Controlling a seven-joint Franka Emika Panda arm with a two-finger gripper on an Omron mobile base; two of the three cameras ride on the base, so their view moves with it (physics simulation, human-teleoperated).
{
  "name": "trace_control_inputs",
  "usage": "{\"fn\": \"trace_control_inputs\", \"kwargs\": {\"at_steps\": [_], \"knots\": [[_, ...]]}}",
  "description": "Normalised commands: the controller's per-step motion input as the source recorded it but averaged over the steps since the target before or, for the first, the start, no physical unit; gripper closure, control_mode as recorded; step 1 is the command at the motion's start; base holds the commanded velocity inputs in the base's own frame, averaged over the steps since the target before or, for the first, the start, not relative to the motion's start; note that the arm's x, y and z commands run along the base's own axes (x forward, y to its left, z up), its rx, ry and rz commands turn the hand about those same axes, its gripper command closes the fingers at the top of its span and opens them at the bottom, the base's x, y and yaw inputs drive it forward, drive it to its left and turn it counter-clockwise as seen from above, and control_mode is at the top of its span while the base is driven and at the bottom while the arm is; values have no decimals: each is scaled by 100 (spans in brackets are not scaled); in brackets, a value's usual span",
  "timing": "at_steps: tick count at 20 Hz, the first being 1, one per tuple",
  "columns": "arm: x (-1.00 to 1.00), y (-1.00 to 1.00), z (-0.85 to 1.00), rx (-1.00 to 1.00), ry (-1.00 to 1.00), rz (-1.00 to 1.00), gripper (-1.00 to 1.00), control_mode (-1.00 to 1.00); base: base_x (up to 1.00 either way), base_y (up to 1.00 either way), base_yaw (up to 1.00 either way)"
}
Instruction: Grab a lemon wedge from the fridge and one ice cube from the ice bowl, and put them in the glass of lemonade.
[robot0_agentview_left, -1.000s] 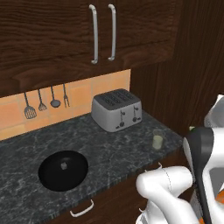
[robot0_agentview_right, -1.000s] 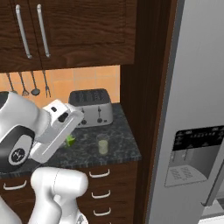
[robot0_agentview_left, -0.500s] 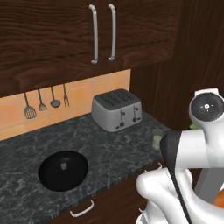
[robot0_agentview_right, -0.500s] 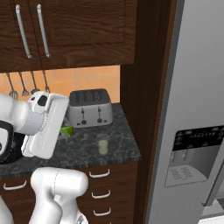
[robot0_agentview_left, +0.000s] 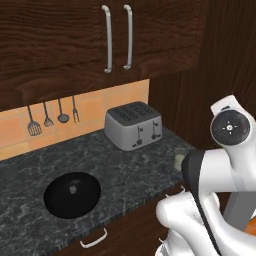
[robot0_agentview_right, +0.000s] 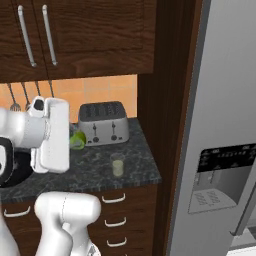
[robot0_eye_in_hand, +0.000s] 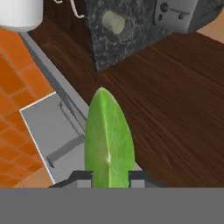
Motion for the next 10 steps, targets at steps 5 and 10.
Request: {"fn": "trace_control_inputs", "kwargs": {"at_steps": [5,10], "knots": [[0,-5,-50,-47,15,19,100,-100,0,0,0],[4,0,-60,-37,17,15,100,-100,0,0,0]]}}
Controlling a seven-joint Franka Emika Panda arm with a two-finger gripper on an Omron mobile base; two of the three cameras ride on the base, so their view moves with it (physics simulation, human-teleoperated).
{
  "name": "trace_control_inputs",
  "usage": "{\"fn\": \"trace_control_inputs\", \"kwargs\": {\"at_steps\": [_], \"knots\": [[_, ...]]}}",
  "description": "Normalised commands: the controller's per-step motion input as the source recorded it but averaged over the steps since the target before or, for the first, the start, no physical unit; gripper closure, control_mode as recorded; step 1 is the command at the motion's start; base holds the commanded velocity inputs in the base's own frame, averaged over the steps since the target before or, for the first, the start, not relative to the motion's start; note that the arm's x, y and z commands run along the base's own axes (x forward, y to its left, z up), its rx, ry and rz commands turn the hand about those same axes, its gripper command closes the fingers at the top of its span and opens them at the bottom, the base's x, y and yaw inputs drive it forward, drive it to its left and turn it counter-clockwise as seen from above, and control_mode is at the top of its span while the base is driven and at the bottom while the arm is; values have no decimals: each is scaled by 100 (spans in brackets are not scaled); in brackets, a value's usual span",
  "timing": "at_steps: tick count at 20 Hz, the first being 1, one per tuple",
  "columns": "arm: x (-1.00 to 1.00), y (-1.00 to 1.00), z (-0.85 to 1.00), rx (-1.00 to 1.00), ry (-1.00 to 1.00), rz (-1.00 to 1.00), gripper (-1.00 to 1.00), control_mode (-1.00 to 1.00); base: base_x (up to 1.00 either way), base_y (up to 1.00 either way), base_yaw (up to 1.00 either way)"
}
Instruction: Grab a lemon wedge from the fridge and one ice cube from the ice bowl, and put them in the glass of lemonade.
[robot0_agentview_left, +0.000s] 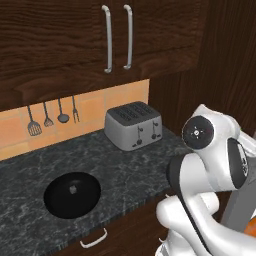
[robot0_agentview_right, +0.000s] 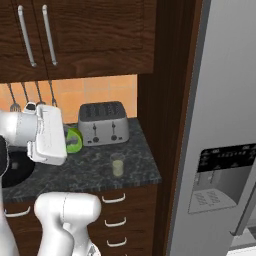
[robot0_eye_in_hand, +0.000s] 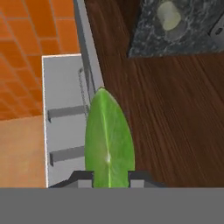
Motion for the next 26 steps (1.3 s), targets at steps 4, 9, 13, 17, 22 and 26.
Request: {"fn": "trace_control_inputs", "kwargs": {"at_steps": [4,9,13,17,22,26], "knots": [[20,-2,-41,-24,18,9,100,-100,0,0,0],[20,-18,-38,-13,19,0,100,-100,0,0,0],[51,-6,-61,-17,31,0,100,-100,0,0,0],[53,0,-34,-16,19,0,100,-100,0,0,0],[27,0,-8,-10,0,0,100,-100,0,0,0],[9,1,-22,-2,-18,0,100,-100,0,0,0]]}}
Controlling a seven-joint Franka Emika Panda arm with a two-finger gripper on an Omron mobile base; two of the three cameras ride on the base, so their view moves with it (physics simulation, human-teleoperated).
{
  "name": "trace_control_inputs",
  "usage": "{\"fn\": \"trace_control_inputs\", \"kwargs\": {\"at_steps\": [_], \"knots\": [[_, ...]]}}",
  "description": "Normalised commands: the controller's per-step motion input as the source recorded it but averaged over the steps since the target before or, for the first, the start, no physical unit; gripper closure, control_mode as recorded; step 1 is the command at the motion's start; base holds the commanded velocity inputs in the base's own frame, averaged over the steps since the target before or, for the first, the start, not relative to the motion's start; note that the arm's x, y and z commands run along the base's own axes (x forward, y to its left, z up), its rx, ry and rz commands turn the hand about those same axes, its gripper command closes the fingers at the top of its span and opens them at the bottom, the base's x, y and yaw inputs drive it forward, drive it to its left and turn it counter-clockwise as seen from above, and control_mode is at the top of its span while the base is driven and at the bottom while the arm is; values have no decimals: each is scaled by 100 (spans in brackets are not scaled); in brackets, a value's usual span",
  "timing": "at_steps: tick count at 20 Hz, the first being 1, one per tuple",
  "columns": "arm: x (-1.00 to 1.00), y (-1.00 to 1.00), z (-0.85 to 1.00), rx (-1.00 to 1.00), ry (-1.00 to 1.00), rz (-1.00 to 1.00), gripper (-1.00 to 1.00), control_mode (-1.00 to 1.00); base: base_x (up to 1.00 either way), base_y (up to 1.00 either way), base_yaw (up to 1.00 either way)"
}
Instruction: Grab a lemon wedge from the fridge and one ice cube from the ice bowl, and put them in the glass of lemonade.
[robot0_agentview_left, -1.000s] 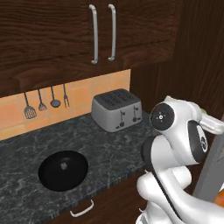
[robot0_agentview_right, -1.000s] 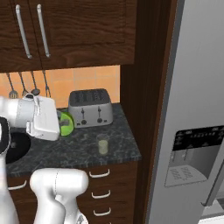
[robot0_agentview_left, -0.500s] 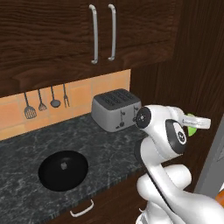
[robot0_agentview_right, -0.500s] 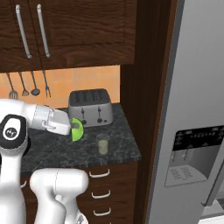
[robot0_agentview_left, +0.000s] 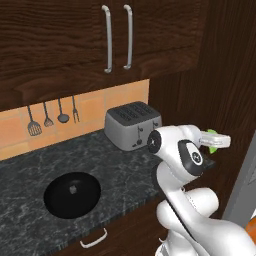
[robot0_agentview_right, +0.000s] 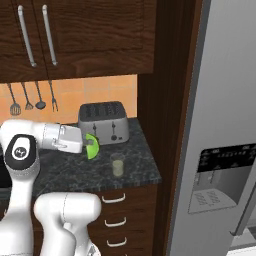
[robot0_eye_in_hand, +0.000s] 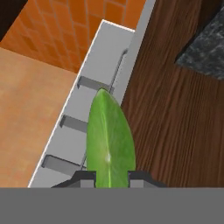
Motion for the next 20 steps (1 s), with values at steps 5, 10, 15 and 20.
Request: {"fn": "trace_control_inputs", "kwargs": {"at_steps": [5,10,15,20], "knots": [[6,0,-23,0,-13,0,100,-100,0,0,0],[18,0,-11,1,-1,0,100,-100,0,0,0],[38,0,-29,0,0,0,100,-100,0,0,0],[39,0,-29,0,0,0,100,-100,0,0,0]]}}
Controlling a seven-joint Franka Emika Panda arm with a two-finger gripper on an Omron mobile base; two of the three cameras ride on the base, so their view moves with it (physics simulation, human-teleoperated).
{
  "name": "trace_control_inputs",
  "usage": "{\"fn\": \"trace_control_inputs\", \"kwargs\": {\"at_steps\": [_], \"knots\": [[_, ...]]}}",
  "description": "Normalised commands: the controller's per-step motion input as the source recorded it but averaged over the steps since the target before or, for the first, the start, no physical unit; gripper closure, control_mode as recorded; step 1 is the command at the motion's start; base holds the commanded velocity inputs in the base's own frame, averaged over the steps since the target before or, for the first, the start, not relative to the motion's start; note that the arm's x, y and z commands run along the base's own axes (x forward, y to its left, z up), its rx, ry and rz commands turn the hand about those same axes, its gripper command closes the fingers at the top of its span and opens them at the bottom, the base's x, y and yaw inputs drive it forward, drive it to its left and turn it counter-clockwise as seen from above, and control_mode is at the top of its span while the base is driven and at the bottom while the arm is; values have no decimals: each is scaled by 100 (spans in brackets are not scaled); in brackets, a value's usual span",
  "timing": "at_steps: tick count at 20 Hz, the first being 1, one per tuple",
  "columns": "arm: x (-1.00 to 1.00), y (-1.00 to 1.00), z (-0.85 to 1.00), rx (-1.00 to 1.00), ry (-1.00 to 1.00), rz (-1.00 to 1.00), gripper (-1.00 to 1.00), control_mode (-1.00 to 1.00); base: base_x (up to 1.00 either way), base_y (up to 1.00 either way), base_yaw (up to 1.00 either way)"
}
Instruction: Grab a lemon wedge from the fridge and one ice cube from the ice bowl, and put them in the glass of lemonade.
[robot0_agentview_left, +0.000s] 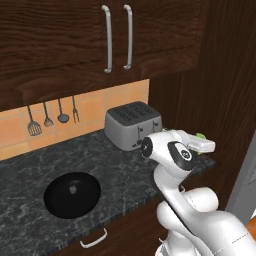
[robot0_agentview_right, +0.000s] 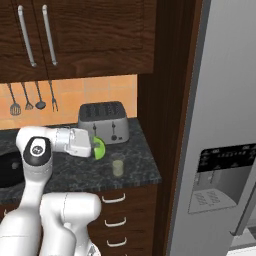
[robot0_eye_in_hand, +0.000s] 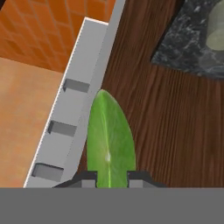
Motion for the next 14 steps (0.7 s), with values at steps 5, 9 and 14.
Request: {"fn": "trace_control_inputs", "kwargs": {"at_steps": [5,9,14], "knots": [[37,0,-31,0,0,0,100,-100,0,0,0],[33,0,-30,0,0,0,100,-100,0,0,0],[32,-4,-20,1,0,0,100,-100,0,0,0]]}}
